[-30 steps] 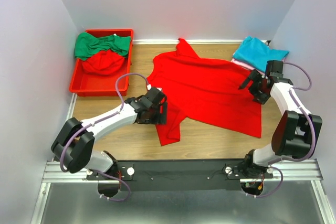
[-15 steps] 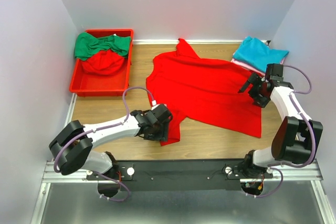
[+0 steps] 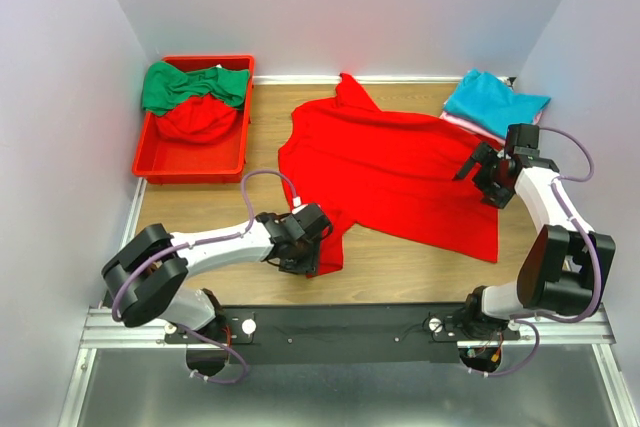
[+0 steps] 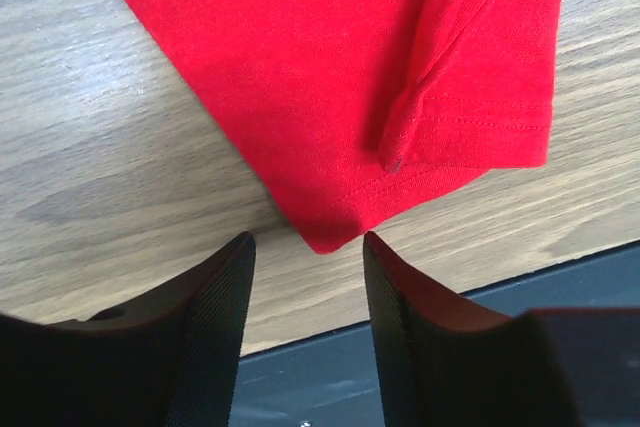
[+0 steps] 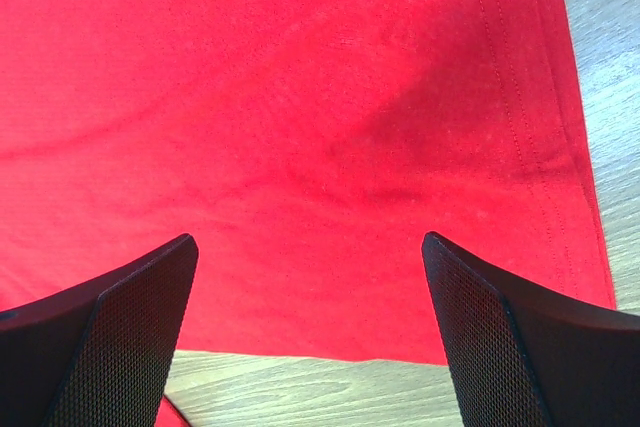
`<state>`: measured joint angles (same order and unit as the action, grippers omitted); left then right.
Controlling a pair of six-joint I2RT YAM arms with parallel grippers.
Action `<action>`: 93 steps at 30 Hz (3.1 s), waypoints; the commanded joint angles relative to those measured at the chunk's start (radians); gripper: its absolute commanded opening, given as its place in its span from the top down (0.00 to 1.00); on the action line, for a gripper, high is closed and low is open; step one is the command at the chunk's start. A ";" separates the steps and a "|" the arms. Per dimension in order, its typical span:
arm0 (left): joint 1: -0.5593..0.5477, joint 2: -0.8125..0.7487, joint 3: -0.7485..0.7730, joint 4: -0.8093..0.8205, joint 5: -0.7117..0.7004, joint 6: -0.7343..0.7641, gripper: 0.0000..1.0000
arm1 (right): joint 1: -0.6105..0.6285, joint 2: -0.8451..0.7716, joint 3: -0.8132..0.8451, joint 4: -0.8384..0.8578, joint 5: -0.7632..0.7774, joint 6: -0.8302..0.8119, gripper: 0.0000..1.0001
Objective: Fold and stack the t-shirts
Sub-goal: Fold the tshirt
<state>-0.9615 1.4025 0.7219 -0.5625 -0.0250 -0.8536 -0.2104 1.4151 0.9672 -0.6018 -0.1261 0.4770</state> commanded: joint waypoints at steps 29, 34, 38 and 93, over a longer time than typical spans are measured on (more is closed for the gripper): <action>0.129 -0.252 0.126 -0.240 -0.153 0.017 1.00 | 0.003 -0.169 -0.142 -0.145 0.161 0.020 0.00; 0.155 -0.303 0.068 -0.231 -0.128 0.041 1.00 | 0.003 -0.186 -0.128 -0.199 0.223 0.058 0.00; 0.181 -0.333 0.053 -0.228 -0.113 0.060 1.00 | 0.003 -0.145 -0.120 -0.286 0.262 0.090 0.00; 0.498 -0.418 0.088 -0.178 0.063 0.301 1.00 | 0.006 -0.024 -0.266 -0.297 0.276 0.298 0.49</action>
<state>-0.4709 1.0008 0.7742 -0.7486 0.0139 -0.5407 -0.2104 1.3670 0.7132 -0.9356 0.1673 0.7883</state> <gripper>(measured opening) 0.006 0.554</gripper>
